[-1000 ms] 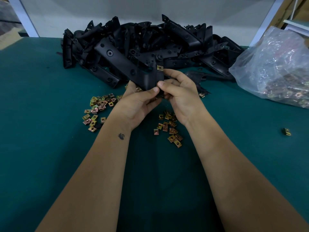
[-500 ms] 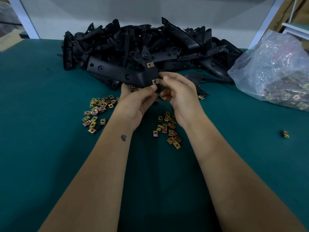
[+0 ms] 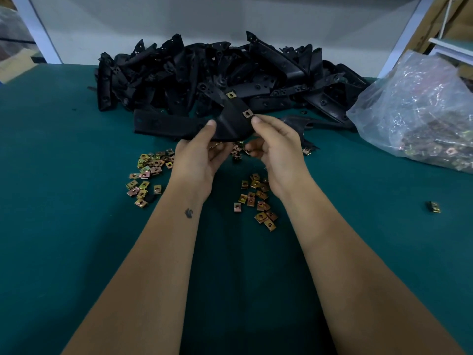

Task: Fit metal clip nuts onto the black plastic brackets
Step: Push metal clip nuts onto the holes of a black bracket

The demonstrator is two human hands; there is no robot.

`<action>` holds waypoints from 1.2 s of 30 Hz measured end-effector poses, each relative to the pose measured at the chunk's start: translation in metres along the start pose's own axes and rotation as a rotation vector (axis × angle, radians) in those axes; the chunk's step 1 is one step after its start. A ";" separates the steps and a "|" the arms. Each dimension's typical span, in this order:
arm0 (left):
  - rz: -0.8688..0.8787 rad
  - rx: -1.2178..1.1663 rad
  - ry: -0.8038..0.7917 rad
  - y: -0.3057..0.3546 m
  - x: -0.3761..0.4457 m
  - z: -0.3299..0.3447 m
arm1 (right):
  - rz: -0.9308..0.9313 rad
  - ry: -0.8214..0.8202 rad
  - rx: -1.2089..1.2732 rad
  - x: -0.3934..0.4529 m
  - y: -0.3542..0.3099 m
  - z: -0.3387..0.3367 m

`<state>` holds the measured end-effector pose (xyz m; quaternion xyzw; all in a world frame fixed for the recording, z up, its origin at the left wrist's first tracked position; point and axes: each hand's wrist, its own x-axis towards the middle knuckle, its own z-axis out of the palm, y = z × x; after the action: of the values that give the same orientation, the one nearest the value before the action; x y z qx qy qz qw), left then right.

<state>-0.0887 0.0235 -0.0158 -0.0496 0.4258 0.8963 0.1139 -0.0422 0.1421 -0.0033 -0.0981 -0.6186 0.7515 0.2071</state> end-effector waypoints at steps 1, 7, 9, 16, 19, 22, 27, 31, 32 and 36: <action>0.026 0.044 0.005 -0.001 -0.001 0.001 | -0.041 0.004 -0.050 0.000 0.000 0.000; 0.125 0.231 0.023 -0.006 -0.003 0.002 | -0.341 0.127 -0.569 -0.002 0.010 0.000; 0.123 0.239 0.015 -0.006 -0.003 0.002 | -0.397 0.148 -0.598 -0.003 0.011 -0.003; 0.100 0.108 0.047 -0.005 -0.009 0.006 | -0.446 0.175 -0.561 -0.007 0.007 -0.003; 0.073 0.064 0.030 -0.007 -0.014 0.011 | -0.302 0.184 -0.364 -0.006 0.003 0.000; 0.061 0.064 -0.017 -0.011 -0.018 0.013 | -0.157 0.119 -0.197 -0.009 0.003 0.002; 0.054 0.149 -0.012 -0.010 -0.019 0.015 | -0.088 0.201 -0.074 -0.020 0.001 -0.011; 0.063 0.136 -0.021 -0.007 -0.020 0.014 | -0.020 0.258 0.012 -0.032 -0.007 -0.030; 0.058 0.120 -0.032 -0.007 -0.023 0.017 | -0.004 0.260 0.052 -0.036 -0.010 -0.034; 0.010 0.076 -0.064 -0.021 -0.045 0.046 | 0.027 0.291 0.254 -0.050 -0.024 -0.049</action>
<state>-0.0396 0.0645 0.0055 -0.0146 0.4559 0.8811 0.1248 0.0265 0.1678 0.0036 -0.1871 -0.4812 0.8041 0.2948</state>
